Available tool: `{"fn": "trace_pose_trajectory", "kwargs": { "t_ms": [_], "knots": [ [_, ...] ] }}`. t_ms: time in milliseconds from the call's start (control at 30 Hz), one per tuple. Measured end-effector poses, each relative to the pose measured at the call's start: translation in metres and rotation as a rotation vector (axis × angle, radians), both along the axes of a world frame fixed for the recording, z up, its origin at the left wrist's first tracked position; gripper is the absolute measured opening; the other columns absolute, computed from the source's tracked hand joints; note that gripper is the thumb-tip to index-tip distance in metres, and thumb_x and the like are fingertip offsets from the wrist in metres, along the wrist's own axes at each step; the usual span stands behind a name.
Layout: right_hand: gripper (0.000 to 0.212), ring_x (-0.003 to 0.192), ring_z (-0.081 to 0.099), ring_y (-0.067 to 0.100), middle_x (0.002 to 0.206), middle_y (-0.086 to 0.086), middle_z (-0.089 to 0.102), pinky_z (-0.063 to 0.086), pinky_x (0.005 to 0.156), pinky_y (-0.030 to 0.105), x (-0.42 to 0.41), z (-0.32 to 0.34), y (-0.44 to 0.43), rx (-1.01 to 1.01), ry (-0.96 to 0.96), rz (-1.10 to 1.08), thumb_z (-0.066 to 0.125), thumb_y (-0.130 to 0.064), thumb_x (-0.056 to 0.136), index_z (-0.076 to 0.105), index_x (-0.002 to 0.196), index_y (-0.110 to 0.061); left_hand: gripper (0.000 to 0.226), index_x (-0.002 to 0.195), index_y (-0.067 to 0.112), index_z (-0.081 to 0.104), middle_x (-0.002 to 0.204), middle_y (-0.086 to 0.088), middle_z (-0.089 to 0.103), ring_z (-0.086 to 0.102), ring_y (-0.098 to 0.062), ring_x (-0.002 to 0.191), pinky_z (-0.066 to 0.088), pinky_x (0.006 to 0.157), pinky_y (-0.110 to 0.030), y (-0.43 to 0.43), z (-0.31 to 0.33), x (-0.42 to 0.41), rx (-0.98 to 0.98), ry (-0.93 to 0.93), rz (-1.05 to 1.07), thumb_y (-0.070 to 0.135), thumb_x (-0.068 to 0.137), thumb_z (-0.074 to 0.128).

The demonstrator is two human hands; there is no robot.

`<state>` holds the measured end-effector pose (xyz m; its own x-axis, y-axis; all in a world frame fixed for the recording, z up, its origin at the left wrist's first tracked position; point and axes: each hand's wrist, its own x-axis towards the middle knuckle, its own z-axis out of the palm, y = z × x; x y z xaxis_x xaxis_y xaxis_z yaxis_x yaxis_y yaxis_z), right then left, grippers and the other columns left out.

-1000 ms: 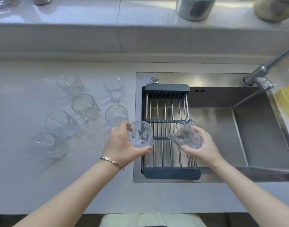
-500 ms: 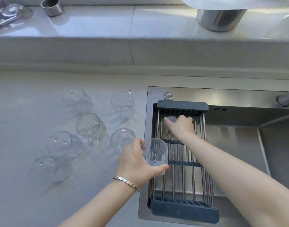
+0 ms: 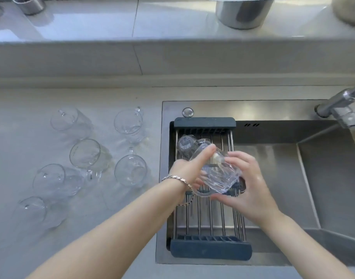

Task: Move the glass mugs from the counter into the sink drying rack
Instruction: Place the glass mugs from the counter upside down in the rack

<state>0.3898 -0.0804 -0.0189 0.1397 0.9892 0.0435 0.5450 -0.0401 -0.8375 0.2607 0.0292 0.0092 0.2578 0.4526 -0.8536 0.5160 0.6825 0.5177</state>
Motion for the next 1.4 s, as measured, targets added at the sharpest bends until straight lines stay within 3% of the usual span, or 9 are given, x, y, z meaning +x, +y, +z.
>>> {"fn": "trace_pose_trajectory", "kwargs": {
  "t_ms": [100, 267, 367, 600, 867, 1000, 1100, 1200, 1400],
  "knots": [
    [0.074, 0.108, 0.043, -0.01, 0.116, -0.033, 0.039, 0.043, 0.092, 0.016, 0.021, -0.001, 0.005, -0.095, -0.019, -0.16, 0.09, -0.027, 0.05, 0.05, 0.111, -0.04, 0.067, 0.104, 0.01, 0.06, 0.102, -0.01, 0.07, 0.068, -0.02, 0.087, 0.055, 0.093, -0.04, 0.012, -0.012, 0.011, 0.114, 0.0, -0.182, 0.069, 0.075, 0.05],
    [0.072, 0.1, 0.052, 0.012, 0.108, -0.006, 0.05, 0.042, 0.085, 0.027, 0.045, -0.013, 0.039, -0.398, -0.177, -0.221, 0.084, -0.037, 0.058, 0.054, 0.123, -0.026, 0.071, 0.142, 0.015, 0.029, 0.148, -0.008, 0.036, 0.041, -0.025, 0.131, 0.039, 0.107, -0.038, 0.052, -0.054, 0.016, 1.08, 0.402, -0.865, 0.039, 0.084, 0.062],
    [0.079, 0.106, 0.055, 0.019, 0.119, 0.0, 0.05, 0.044, 0.082, 0.03, 0.043, -0.026, 0.069, -0.574, -0.321, -0.155, 0.076, -0.052, 0.064, 0.046, 0.131, -0.023, 0.088, 0.146, 0.016, 0.015, 0.149, -0.014, 0.03, 0.034, -0.03, 0.134, 0.032, 0.11, -0.042, 0.07, -0.081, 0.025, 0.998, 0.586, -1.139, 0.032, 0.079, 0.07],
    [0.079, 0.105, 0.059, 0.027, 0.126, 0.007, 0.049, 0.049, 0.077, 0.036, 0.042, -0.06, 0.109, -0.662, -0.601, -0.163, 0.063, -0.063, 0.07, 0.041, 0.13, -0.017, 0.07, 0.137, 0.012, 0.031, 0.134, -0.019, 0.039, 0.045, -0.036, 0.118, 0.045, 0.094, -0.04, 0.083, -0.092, 0.043, 1.071, 0.636, -1.242, 0.017, 0.079, 0.071],
    [0.066, 0.123, 0.042, 0.034, 0.144, 0.013, 0.036, 0.048, 0.087, 0.042, 0.028, -0.065, 0.088, -0.493, -0.578, -0.315, 0.061, -0.044, 0.082, 0.036, 0.135, -0.012, 0.092, 0.146, 0.017, 0.015, 0.149, -0.019, 0.022, 0.029, -0.037, 0.132, 0.035, 0.106, -0.043, 0.073, -0.091, 0.035, 1.099, 0.607, -1.125, 0.014, 0.075, 0.073],
    [0.047, 0.129, 0.036, 0.029, 0.137, 0.012, 0.042, 0.037, 0.102, 0.038, 0.001, -0.051, 0.06, -0.42, -0.415, -0.208, 0.062, -0.019, 0.084, 0.048, 0.128, -0.011, 0.084, 0.115, 0.02, 0.061, 0.111, -0.011, 0.067, 0.065, -0.029, 0.104, 0.056, 0.082, -0.036, 0.045, -0.071, -0.004, 1.301, 0.493, -0.884, 0.021, 0.037, 0.09],
    [0.044, 0.127, 0.041, 0.015, 0.131, -0.001, 0.048, 0.032, 0.105, 0.026, -0.034, -0.041, 0.047, -0.454, -0.193, 0.02, 0.063, -0.02, 0.085, 0.049, 0.126, -0.017, 0.057, 0.1, 0.016, 0.069, 0.101, -0.012, 0.071, 0.069, -0.031, 0.094, 0.059, 0.075, -0.04, 0.033, -0.054, -0.055, 1.437, 0.452, -0.702, 0.013, 0.045, 0.086],
    [0.065, 0.131, 0.036, 0.009, 0.141, -0.004, 0.039, 0.028, 0.106, 0.021, -0.079, -0.04, 0.056, -0.475, -0.039, 0.127, 0.068, -0.024, 0.081, 0.035, 0.137, -0.021, 0.048, 0.11, 0.012, 0.061, 0.112, -0.02, 0.065, 0.064, -0.039, 0.1, 0.057, 0.082, -0.048, 0.041, -0.039, -0.112, 1.451, 0.561, -0.501, 0.015, 0.062, 0.066],
    [0.101, 0.138, 0.029, 0.016, 0.146, 0.0, 0.034, 0.025, 0.111, 0.03, -0.157, -0.059, 0.092, -0.432, 0.042, 0.043, 0.085, -0.028, 0.059, 0.027, 0.14, -0.015, 0.098, 0.148, 0.013, 0.01, 0.158, -0.014, 0.008, 0.017, -0.031, 0.144, 0.021, 0.115, -0.042, 0.084, -0.019, -0.179, 0.933, 0.803, -0.399, 0.043, 0.076, 0.069]
  ]
}}
